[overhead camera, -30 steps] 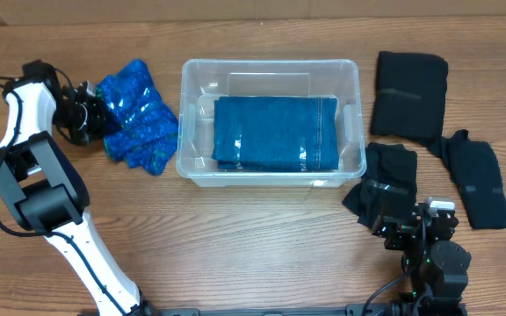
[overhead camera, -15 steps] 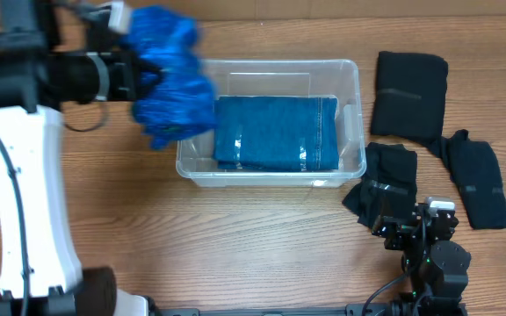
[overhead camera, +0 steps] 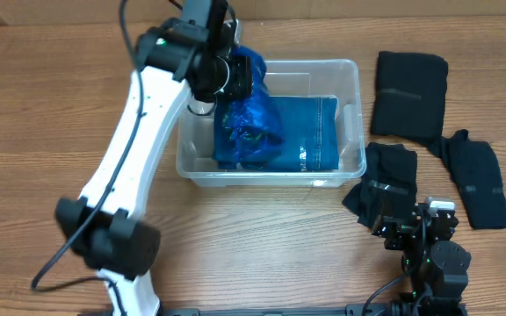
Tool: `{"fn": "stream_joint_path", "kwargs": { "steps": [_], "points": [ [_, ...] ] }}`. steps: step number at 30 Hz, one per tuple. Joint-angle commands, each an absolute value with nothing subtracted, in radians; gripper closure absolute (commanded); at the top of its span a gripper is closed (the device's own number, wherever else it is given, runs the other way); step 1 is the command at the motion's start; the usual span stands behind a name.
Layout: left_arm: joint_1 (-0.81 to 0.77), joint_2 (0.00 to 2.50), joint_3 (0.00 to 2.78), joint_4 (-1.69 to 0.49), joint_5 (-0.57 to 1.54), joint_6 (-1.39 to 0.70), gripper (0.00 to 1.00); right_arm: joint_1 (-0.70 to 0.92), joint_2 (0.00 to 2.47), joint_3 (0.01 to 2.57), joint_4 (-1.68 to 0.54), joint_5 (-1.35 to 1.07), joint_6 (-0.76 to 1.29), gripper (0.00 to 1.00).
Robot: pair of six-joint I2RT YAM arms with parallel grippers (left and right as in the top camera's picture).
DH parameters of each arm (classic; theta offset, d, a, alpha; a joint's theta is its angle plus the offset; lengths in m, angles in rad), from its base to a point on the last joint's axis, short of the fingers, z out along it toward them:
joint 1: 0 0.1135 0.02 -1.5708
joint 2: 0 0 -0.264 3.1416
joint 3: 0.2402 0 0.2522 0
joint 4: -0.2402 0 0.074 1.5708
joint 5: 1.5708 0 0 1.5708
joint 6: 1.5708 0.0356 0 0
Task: Pack container
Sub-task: 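Carry the sequined cloth with the left gripper onto the denim in the bin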
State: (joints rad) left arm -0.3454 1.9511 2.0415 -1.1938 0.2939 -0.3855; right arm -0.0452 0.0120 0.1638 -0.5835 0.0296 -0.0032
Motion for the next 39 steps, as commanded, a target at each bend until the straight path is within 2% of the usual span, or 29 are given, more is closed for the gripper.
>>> {"fn": "stream_joint_path", "kwargs": {
  "steps": [1, 2, 5, 6, 8, 11, 12, 14, 17, 19, 21, 22, 25, 31, 35, 39],
  "points": [
    [-0.346, 2.037, 2.041, -1.190, 0.283, -0.250, 0.89, -0.048, 0.003, 0.152, -0.584, 0.032, 0.000, 0.00],
    [-0.342, 2.050, 2.041, -1.210, 0.274, -0.234, 0.82, -0.048, 0.003, 0.152, -0.584, 0.032, 0.000, 0.00],
    [-0.314, 2.048, 2.044, -1.269, 0.281, -0.261, 0.23, -0.048, 0.003, 0.152, -0.584, 0.032, 0.000, 0.00],
    [-0.299, 2.043, 2.051, -1.298, 0.282, -0.269, 0.18, -0.048, 0.003, 0.152, -0.584, 0.032, 0.000, 0.00],
    [-0.258, 2.022, 2.074, -1.365, 0.277, -0.270, 0.18, -0.048, 0.003, 0.152, -0.584, 0.032, 0.000, 0.00],
    [-0.157, 1.956, 2.090, -1.438, 0.223, -0.270, 0.12, -0.048, 0.003, 0.152, -0.584, 0.032, 0.000, 0.00],
    [-0.112, 1.932, 2.090, -1.449, 0.214, -0.269, 0.11, -0.048, 0.003, 0.152, -0.584, 0.032, 0.000, 0.00],
    [-0.036, 1.898, 2.090, -1.455, 0.335, -0.194, 0.16, -0.048, 0.003, 0.152, -0.584, 0.032, 0.000, 0.00],
    [-0.047, 1.898, 2.088, -1.454, 0.442, -0.120, 0.34, -0.048, 0.003, 0.152, -0.584, 0.032, 0.000, 0.00],
    [-0.099, 1.904, 2.088, -1.431, 0.396, -0.108, 0.45, -0.048, 0.003, 0.152, -0.584, 0.032, 0.000, 0.00],
    [-0.194, 1.921, 2.086, -1.378, 0.270, -0.134, 0.64, -0.048, 0.003, 0.152, -0.584, 0.032, 0.000, 0.00],
    [-0.231, 1.930, 2.083, -1.362, 0.188, -0.184, 0.68, -0.048, 0.003, 0.152, -0.584, 0.032, 0.000, 0.00],
    [-0.345, 2.017, 2.080, -1.329, 0.004, -0.347, 0.72, -0.048, 0.003, 0.152, -0.584, 0.032, 0.000, 0.00],
    [-0.393, 2.276, 2.080, -1.336, -0.011, -0.469, 0.72, -0.048, 0.003, 0.152, -0.584, 0.032, 0.000, 0.00],
    [-0.392, 2.399, 2.080, -1.338, -0.006, -0.476, 0.66, -0.048, 0.003, 0.152, -0.584, 0.032, 0.000, 0.00],
    [-0.392, 2.358, 2.122, -1.343, -0.010, -0.421, 0.65, -0.048, 0.003, 0.152, -0.584, 0.032, 0.000, 0.00]
  ]
}}
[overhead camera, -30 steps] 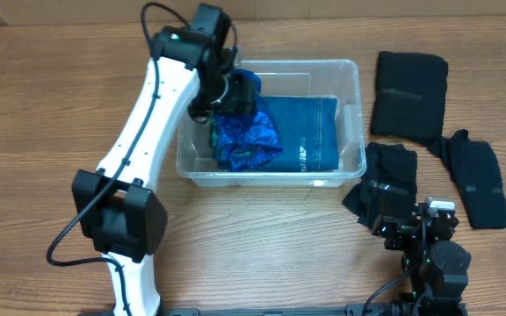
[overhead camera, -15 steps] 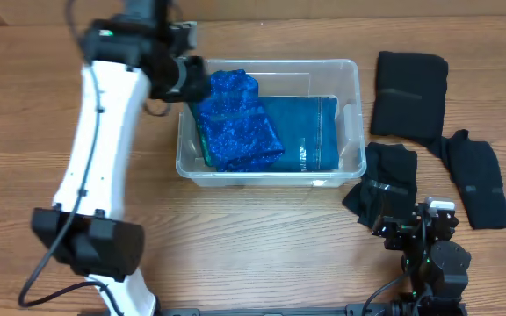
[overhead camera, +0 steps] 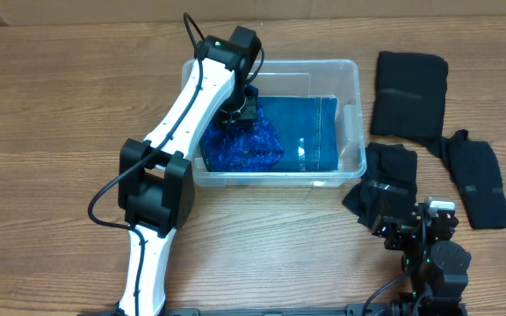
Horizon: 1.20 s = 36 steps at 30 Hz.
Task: Pack container
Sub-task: 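Carry the sequined cloth with the left gripper onto the denim in the bin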
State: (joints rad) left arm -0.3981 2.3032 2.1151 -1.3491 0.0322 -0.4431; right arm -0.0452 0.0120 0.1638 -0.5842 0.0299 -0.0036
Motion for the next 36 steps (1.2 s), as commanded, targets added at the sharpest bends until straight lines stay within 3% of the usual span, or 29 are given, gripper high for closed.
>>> {"fn": "stream_joint_path", "kwargs": {
  "steps": [1, 5, 7, 12, 23, 28, 33, 36],
  "points": [
    [-0.392, 2.331, 2.151, -1.358, -0.011, -0.408, 0.61, -0.048, 0.003, 0.152, -0.584, 0.032, 0.000, 0.00],
    [-0.391, 2.189, 2.225, -1.414, -0.112, -0.425, 0.43, -0.048, 0.003, 0.152, -0.584, 0.032, 0.000, 0.00],
    [-0.390, 2.147, 2.225, -1.412, -0.221, -0.472, 0.40, -0.048, 0.003, 0.152, -0.584, 0.032, 0.000, 0.00],
    [-0.367, 2.187, 2.189, -1.397, -0.272, -0.517, 0.42, -0.048, 0.003, 0.152, -0.584, 0.032, 0.000, 0.00],
    [-0.360, 2.414, 2.179, -1.234, -0.084, -0.352, 0.44, -0.048, 0.003, 0.152, -0.584, 0.032, 0.000, 0.00],
    [-0.360, 2.383, 2.314, -1.298, -0.078, -0.179, 0.35, -0.048, 0.003, 0.152, -0.584, 0.032, 0.000, 0.00],
    [-0.358, 2.284, 2.640, -1.585, -0.082, -0.268, 0.17, -0.048, 0.003, 0.152, -0.584, 0.032, 0.000, 0.00],
    [-0.337, 2.182, 2.714, -1.690, -0.080, -0.325, 0.00, -0.048, 0.003, 0.152, -0.584, 0.033, -0.001, 0.00]
  ]
}}
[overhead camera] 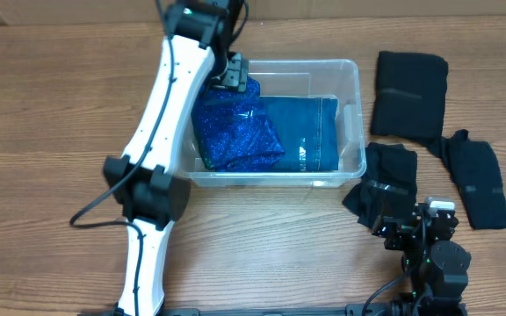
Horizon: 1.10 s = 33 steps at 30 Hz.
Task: Pack container
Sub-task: 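Carry the sequined cloth with the left gripper onto the denim in the bin, then reach the right gripper to the front black cloth and grasp it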
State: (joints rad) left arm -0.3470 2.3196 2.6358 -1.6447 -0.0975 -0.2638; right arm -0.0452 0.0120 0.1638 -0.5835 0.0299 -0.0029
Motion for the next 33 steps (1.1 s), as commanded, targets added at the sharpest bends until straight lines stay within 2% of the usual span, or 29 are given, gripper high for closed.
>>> {"fn": "stream_joint_path", "kwargs": {
  "steps": [1, 4, 7, 9, 11, 15, 20, 26, 30, 33],
  "points": [
    [-0.326, 2.139, 2.711, -1.690, -0.065, -0.327, 0.00, -0.048, 0.003, 0.152, -0.579, 0.033, -0.001, 0.00],
    [-0.290, 2.028, 2.711, -1.690, -0.053, -0.333, 0.00, -0.048, 0.003, 0.152, -0.508, -0.050, 0.000, 0.00],
    [-0.242, 1.892, 2.700, -1.690, -0.057, -0.308, 0.00, -0.048, 0.003, 0.152, -0.512, -0.425, 0.004, 0.00],
    [-0.215, 1.812, 2.668, -1.690, -0.056, -0.288, 0.00, -0.048, 0.003, 0.152, -0.549, -0.570, 0.006, 0.00],
    [-0.177, 1.713, 2.590, -1.690, -0.059, -0.252, 0.00, -0.048, 0.003, 0.152, -0.524, -0.657, 0.096, 0.00],
    [-0.101, 1.546, 2.352, -1.689, -0.091, -0.247, 0.00, -0.048, 0.003, 0.161, -0.445, -0.623, 0.276, 0.00],
    [-0.077, 1.460, 2.138, -1.689, -0.176, -0.246, 0.00, -0.048, 0.065, 0.331, -0.516, -0.352, 0.349, 0.00],
    [-0.077, 1.491, 2.094, -1.689, -0.176, -0.247, 0.00, -0.048, 0.466, 0.661, -0.688, -0.152, 0.317, 0.00],
    [-0.077, 1.513, 2.094, -1.689, -0.175, -0.247, 0.00, -0.048, 0.785, 0.933, -0.823, -0.139, 0.202, 0.00],
    [-0.077, 1.518, 2.093, -1.689, -0.175, -0.247, 0.00, -0.063, 0.997, 1.113, -0.958, -0.131, 0.201, 0.00]
  ]
}}
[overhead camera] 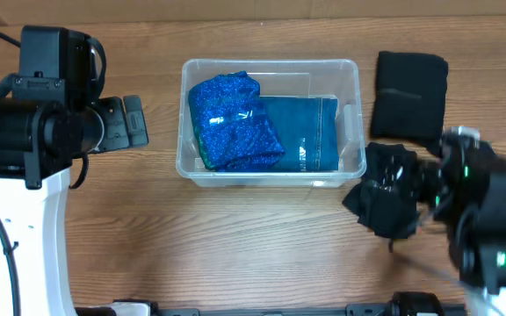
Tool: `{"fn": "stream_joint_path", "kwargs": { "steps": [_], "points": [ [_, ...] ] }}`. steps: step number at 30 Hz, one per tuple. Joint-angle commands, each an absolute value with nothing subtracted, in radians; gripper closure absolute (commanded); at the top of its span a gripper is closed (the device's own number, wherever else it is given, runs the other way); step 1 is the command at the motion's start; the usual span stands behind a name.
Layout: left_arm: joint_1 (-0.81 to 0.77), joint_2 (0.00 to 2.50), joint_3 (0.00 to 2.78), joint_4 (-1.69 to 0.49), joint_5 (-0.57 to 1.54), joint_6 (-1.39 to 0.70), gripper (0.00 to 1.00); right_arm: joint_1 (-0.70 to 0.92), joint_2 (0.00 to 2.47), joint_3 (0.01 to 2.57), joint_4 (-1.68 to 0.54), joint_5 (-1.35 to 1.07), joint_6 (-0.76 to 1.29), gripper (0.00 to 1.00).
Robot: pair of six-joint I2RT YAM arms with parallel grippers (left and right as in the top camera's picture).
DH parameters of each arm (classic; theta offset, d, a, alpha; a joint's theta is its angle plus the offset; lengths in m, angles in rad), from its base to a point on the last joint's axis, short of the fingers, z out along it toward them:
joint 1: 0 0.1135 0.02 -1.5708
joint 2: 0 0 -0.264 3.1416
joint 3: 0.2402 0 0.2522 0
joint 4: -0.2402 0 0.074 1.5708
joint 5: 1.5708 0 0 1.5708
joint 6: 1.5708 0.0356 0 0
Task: Pack container
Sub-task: 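Reach the right gripper to the front black cloth and grasp it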
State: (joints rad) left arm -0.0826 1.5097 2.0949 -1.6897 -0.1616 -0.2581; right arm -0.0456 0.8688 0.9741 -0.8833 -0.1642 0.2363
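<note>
The clear plastic container [356,105] stands mid-table. Inside it a sparkly blue cloth [234,123] lies on the left, over part of a folded denim piece [313,132]. My left gripper [128,123] hangs to the left of the container, apart from it, open with nothing in it. My right arm is raised and blurred over the black clothes at the right. Its gripper [414,186] is at the edge of a crumpled black garment [380,197], and its jaws are not clear to see.
A folded black garment [409,92] lies at the back right of the wooden table [262,254]. The bulk of the right arm covers the table area right of the crumpled garment.
My left gripper was over the container's back left corner at the blue cloth and is now outside, left of the container. My right arm has come up from the front edge to the black clothes.
My left gripper first held the blue cloth bunched above the container's left end. Then it was down inside with the cloth. After that the cloth lay spread in the container with the gripper at its back corner. Now the cloth rests there alone.
</note>
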Motion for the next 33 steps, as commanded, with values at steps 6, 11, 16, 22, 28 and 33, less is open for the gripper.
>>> {"fn": "stream_joint_path", "kwargs": {
  "steps": [6, 11, 16, 22, 28, 33],
  "points": [
    [-0.077, 1.518, 2.093, -1.689, -0.175, -0.247, 0.00, -0.303, 1.298, 1.163, -1.108, -0.233, 0.208, 0.00],
    [-0.077, 1.518, 2.093, -1.689, -0.175, -0.247, 0.00, -0.432, 1.494, 1.100, -1.108, -0.377, 0.121, 0.00],
    [-0.077, 1.518, 2.093, -1.689, -0.175, -0.247, 0.00, -0.433, 1.645, 1.006, -1.002, -0.392, 0.115, 0.00],
    [-0.077, 1.518, 2.093, -1.689, -0.175, -0.247, 0.00, -0.433, 1.700, 0.891, -0.853, -0.422, 0.160, 0.11],
    [-0.077, 1.518, 2.093, -1.689, -0.175, -0.247, 0.00, -0.434, 1.692, 0.846, -0.822, -0.456, 0.160, 0.71],
    [-0.077, 1.518, 2.093, -1.689, -0.175, -0.247, 0.00, -0.433, 1.568, 0.885, -0.888, -0.557, 0.160, 0.96]
  ]
}}
